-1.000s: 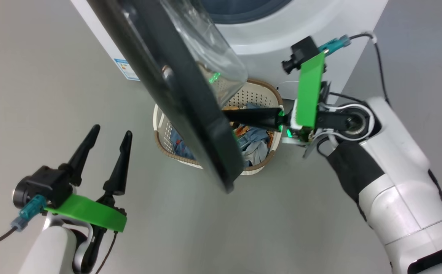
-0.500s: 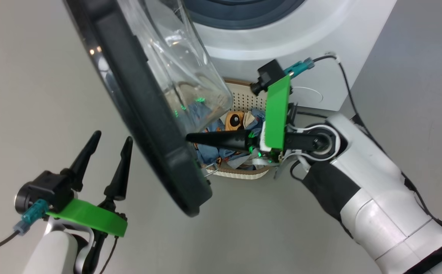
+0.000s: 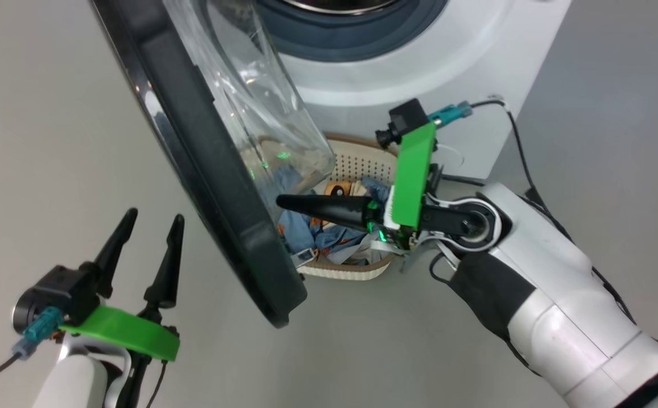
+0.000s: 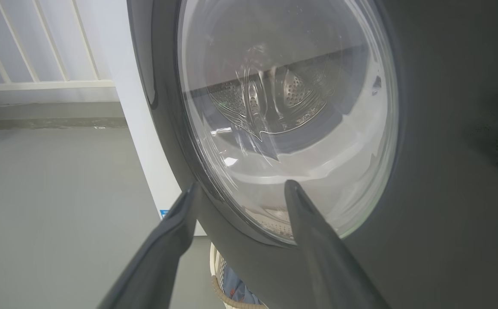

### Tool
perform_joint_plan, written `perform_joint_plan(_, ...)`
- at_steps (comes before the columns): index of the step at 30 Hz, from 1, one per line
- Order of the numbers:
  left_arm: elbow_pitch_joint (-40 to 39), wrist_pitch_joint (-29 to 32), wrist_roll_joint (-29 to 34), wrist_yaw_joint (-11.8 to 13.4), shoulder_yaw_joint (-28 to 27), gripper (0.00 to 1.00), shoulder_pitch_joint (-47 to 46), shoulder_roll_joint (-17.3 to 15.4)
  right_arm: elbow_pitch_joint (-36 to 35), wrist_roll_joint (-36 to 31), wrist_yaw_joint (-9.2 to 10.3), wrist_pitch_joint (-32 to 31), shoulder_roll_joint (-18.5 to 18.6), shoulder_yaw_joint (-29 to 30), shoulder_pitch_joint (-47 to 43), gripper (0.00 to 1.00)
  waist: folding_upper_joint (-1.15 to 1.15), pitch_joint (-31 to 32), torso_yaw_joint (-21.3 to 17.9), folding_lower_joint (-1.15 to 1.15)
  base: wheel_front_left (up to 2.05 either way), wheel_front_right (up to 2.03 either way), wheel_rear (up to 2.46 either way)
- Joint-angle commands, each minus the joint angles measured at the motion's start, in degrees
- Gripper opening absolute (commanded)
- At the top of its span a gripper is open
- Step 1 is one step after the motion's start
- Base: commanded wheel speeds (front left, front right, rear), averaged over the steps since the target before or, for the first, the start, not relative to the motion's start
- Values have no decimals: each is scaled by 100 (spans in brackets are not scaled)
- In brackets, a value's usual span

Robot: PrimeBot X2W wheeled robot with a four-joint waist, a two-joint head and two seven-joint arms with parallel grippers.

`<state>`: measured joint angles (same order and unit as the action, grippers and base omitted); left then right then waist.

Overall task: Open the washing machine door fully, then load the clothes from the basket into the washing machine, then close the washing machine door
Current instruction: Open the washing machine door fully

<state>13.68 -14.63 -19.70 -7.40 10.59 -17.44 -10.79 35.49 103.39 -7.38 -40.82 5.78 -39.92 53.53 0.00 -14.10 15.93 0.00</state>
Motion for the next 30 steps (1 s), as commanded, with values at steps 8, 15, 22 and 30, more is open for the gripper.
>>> perform_joint_plan(8, -53, -37, 133, -9, -475, 100, 318, -192, -512, 352, -11, 346, 293, -114, -752, 0, 0, 591, -450, 0, 0, 0, 0)
perform_joint_plan(15, -79, -37, 231, -9, -673, 100, 652, -188, -950, 671, -11, 716, 550, -209, -1197, 0, 0, 907, -780, 0, 0, 0, 0)
perform_joint_plan(22, -142, -37, 286, -9, -995, 100, 921, -104, -1442, 950, -11, 1187, 788, -355, -1656, 0, 0, 1036, -1043, 0, 0, 0, 0)
perform_joint_plan(30, -222, -37, 319, -9, -1249, 100, 1117, -58, -1804, 789, -11, 2405, 923, -183, -1968, 96, 0, 1077, -1270, 0, 0, 0, 0)
